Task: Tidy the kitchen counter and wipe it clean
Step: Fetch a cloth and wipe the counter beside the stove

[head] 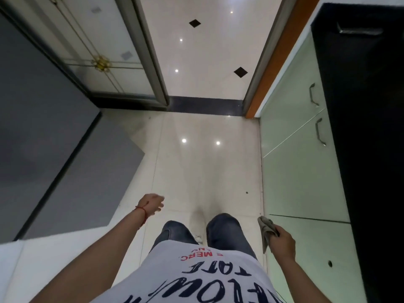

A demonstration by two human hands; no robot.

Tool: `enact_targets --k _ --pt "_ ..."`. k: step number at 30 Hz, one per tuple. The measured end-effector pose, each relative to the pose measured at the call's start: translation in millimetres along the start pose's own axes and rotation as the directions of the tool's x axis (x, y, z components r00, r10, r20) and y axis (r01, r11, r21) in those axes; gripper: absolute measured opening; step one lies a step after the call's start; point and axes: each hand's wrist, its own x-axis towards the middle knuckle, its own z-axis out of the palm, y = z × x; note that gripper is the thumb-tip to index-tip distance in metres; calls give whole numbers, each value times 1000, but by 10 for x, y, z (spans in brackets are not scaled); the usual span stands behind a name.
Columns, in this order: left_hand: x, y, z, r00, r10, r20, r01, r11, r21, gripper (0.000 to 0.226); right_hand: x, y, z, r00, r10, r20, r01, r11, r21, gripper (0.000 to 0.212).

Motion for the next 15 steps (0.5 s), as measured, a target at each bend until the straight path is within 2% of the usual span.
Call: enact_targets --k 4,7,11,15 --pt "416 941 26 996 84 44 -87 993 74 19 414 -408 -13 999 50 -16 -50 998 29 22" --pt "638 1364 61 992 113 55 -118 986 117 25 704 -685 -42 998 64 -8 -63 996 64 22" --pt "876 1847 133 995 72 65 -83 979 187 20 1179 -1164 -229 996 80 -26 -76 987 140 21" --pt "1099 2339 157 996 61 63 -74 969 235 28 1625 -1690 -490 998 43 -45 -34 983 179 23"
